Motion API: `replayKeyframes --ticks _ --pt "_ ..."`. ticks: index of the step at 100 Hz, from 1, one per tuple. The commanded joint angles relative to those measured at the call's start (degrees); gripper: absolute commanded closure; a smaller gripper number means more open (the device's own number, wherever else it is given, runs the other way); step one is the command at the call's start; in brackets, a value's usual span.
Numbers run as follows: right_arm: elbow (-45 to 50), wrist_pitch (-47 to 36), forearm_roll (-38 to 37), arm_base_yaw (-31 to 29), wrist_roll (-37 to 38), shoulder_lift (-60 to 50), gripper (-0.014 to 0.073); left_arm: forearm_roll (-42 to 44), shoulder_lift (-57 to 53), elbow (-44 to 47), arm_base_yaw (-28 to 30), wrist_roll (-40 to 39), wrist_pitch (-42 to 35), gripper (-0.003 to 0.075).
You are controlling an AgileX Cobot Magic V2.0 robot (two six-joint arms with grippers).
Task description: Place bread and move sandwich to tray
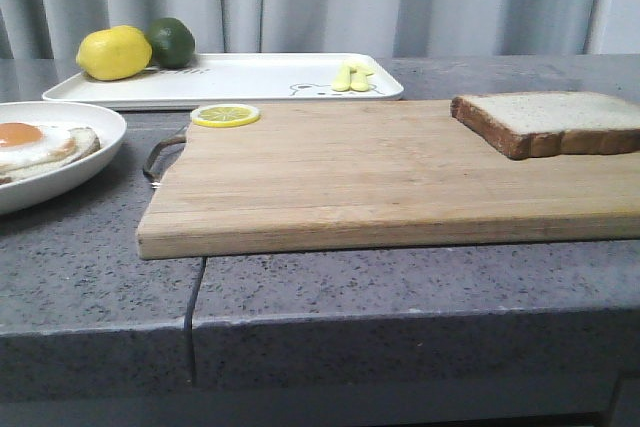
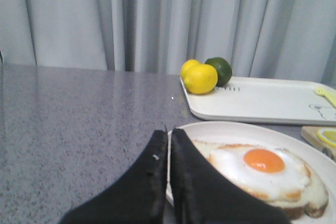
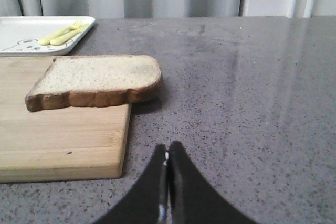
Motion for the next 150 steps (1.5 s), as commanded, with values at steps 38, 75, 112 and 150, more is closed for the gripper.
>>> replayKeyframes --ticks 38,75,112,150 --pt "-8.1 0.8 0.8 -0.4 -0.1 4.0 0.0654 -0.4 -1.0 -3.7 -0.2 -0.5 -4.0 0.0740" --pt "-23.9 15.9 1.8 -0.4 -0.2 20.2 0.0654 -0.2 6.5 -13.4 -0.2 -0.4 2.4 0.0740" --pt "-36.5 21.3 1.8 -0.4 -0.2 37.3 0.0342 -0.2 10.3 -16.4 -0.2 -0.4 2.3 0.0740" --pt "-51.9 27.6 6.6 -0.4 -0.1 57.9 0.0160 -0.3 10.4 -16.4 -0.2 -0.4 2.1 0.0740"
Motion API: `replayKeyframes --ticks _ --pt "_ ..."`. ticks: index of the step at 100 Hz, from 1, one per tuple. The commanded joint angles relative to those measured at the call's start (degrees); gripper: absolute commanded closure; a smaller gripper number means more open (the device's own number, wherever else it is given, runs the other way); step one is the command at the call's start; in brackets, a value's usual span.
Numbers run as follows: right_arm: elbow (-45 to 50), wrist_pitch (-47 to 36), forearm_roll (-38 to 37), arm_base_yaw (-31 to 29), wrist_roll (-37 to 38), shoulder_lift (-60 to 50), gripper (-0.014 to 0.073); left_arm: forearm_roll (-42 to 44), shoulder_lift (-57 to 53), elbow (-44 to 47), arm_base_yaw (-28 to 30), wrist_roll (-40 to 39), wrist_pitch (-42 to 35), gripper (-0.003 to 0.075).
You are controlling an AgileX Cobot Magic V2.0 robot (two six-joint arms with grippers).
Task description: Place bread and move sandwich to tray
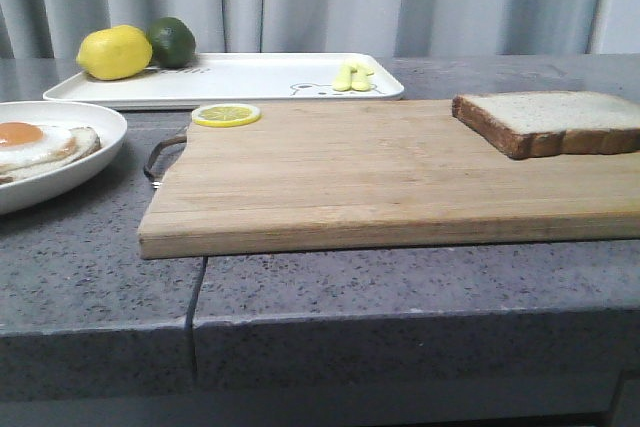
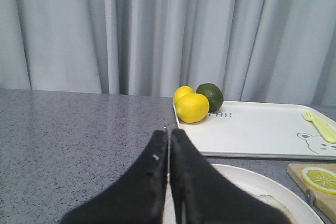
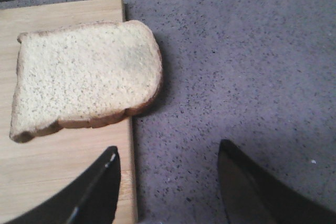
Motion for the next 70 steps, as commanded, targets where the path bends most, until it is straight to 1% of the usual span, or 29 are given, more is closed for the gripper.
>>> replayKeyframes --ticks 1,18,25,32,43,58,70 --pt "-5.6 -1.5 2.1 -0.4 -0.1 4.2 0.0160 -0.2 1.1 -2.1 -0.2 -0.4 -4.2 0.0740" --pt "-13.1 2.4 3.8 -1.1 -0.4 12.7 0.0160 -0.2 1.1 -2.1 -0.2 -0.4 -4.2 0.0740" --pt "-15.8 4.4 5.2 -2.1 -1.9 16.0 0.0160 -0.3 1.1 -2.1 -0.2 -0.4 -4.2 0.0740" --pt "-17.8 5.7 8.4 -3.8 -4.4 18.9 0.0160 -0.3 1.1 -2.1 -0.2 -0.4 -4.2 0.0740" --pt "-20.2 8.1 17.1 -7.2 -10.9 23.0 0.0160 -0.3 1.1 -2.1 -0.2 -0.4 -4.2 0.0740" --pt "-22.0 10.9 30.9 -12.5 -22.4 27.6 0.0160 -0.3 1.1 -2.1 -0.2 -0.4 -4.2 0.0740" --pt "-22.0 13.5 39.3 -16.0 -29.0 31.5 0.0160 -0.3 1.1 -2.1 -0.2 -0.4 -4.2 0.0740"
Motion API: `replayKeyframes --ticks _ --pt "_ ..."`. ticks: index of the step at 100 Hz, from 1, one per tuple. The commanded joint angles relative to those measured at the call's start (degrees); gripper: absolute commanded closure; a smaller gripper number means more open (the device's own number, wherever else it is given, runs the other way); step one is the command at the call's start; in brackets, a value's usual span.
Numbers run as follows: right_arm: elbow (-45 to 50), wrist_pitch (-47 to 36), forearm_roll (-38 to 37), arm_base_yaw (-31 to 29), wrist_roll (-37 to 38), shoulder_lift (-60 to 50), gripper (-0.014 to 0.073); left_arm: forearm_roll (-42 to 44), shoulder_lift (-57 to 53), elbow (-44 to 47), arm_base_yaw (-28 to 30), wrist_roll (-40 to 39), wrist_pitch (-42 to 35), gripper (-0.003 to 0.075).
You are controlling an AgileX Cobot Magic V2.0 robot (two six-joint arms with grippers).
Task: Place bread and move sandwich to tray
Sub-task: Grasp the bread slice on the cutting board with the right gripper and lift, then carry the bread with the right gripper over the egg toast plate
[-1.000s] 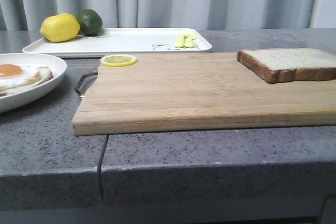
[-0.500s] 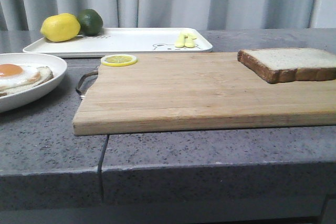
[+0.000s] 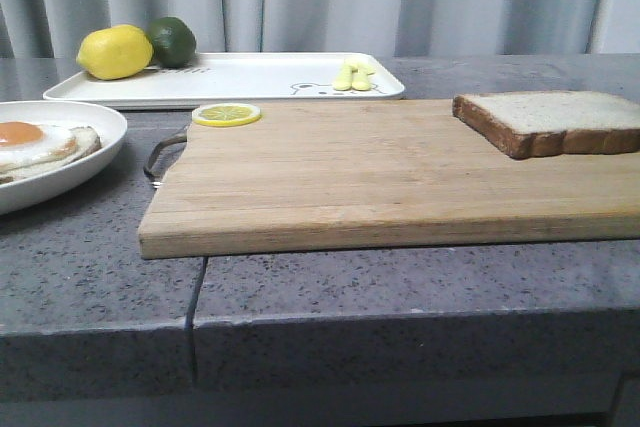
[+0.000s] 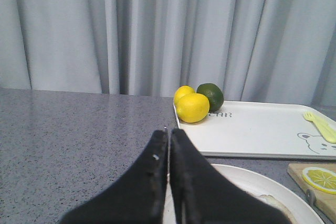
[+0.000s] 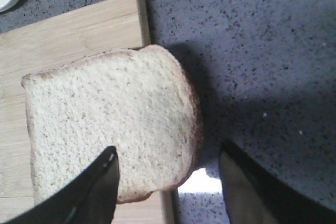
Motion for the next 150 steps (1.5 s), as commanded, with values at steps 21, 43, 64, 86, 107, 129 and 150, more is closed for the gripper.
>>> replayKeyframes --ticks 21,43,64,86,107,129,150 --pt "-1.9 0.9 14.3 -3.4 -11.4 6.2 0.0160 -0.3 1.1 -2.1 -0.2 -0.4 -4.2 0.0740" --pt "-2.0 0.9 16.4 -3.4 -12.4 9.5 0.0160 -0.3 1.1 -2.1 -0.2 -0.4 -4.5 0.0740" --pt "-2.0 1.1 17.9 -3.2 -13.5 10.4 0.0220 -0.3 1.1 -2.1 -0.2 -0.4 -4.6 0.0740" --pt "-2.0 2.5 17.9 -3.2 -13.4 10.4 0.0634 -0.3 1.1 -2.1 -0.2 -0.4 -4.6 0.0740" --pt "-3.2 5.7 18.9 -3.4 -13.4 10.2 0.0655 -0.3 1.1 -2.1 -0.2 -0.4 -4.6 0.0740" --pt "-6.7 9.8 27.4 -2.6 -13.7 7.1 0.0655 -0.3 1.1 -2.1 -0.2 -0.4 -4.6 0.0740" --pt "-7.0 10.2 38.3 3.6 -16.8 5.4 0.0655 -0.3 1.1 -2.1 -0.2 -0.4 -4.6 0.0740"
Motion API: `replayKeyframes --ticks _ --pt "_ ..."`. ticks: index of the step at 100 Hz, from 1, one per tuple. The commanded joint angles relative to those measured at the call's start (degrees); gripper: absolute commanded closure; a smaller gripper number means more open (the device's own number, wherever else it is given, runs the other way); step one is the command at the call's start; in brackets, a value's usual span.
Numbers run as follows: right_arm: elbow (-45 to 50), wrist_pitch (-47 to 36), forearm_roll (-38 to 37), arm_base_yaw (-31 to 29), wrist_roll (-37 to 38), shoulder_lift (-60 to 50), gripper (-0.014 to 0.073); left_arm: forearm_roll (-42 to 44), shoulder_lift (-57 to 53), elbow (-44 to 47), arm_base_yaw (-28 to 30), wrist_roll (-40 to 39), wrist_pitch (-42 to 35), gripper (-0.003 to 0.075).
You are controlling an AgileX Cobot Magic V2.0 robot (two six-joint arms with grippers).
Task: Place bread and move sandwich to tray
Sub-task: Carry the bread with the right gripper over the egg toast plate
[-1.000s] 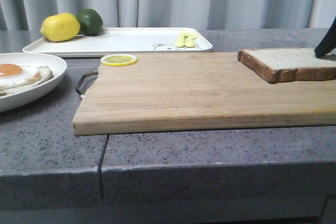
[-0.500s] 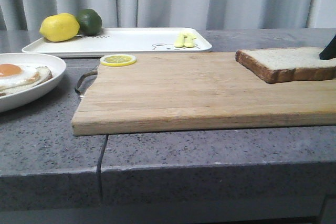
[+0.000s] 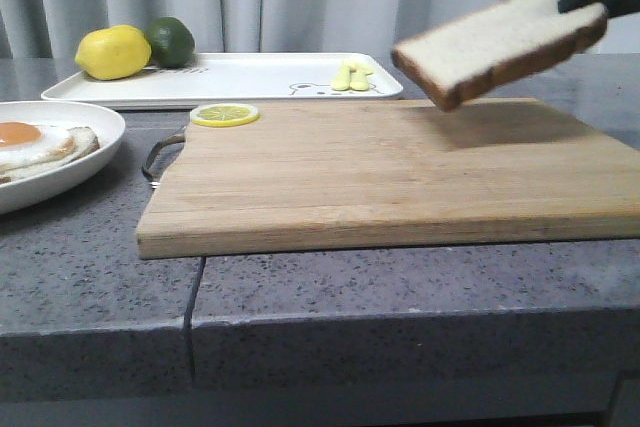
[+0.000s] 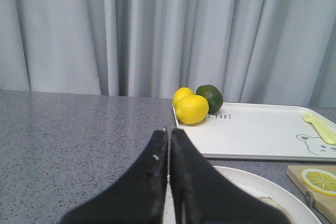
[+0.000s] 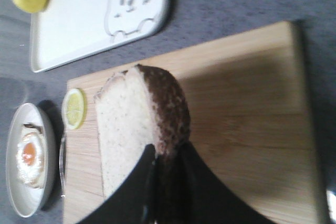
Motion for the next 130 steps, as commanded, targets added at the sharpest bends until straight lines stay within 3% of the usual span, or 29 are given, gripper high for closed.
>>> replayKeyframes --ticks 1,15,53,95,120,130 --pt "-1.9 1.5 9.7 3.4 -2.3 -2.9 0.0655 -0.3 1.1 -2.1 -0.2 -0.4 -4.4 0.0740" --pt "-1.9 -1.7 16.5 11.1 -4.0 -2.9 0.0655 -0.4 1.1 -2.1 -0.2 -0.4 -4.4 0.0740" --pt "-1.9 -20.0 27.9 33.7 -9.1 -1.2 0.0655 -0.4 1.1 -2.1 -0.2 -0.4 -4.4 0.0740" --pt "-4.1 -27.0 46.3 47.8 -20.6 9.2 0.0655 -0.5 1.1 -2.1 -0.2 -0.4 -4.4 0.0740" --pt "-11.7 -27.5 46.8 51.8 -22.3 15.9 0.0649 -0.8 1.1 -2.1 -0.2 -0.4 -4.4 0.0740" --pt "-12.6 -28.0 46.8 52.1 -22.3 17.1 0.0602 -0.8 1.1 -2.1 -0.2 -0.4 -4.4 0.0740"
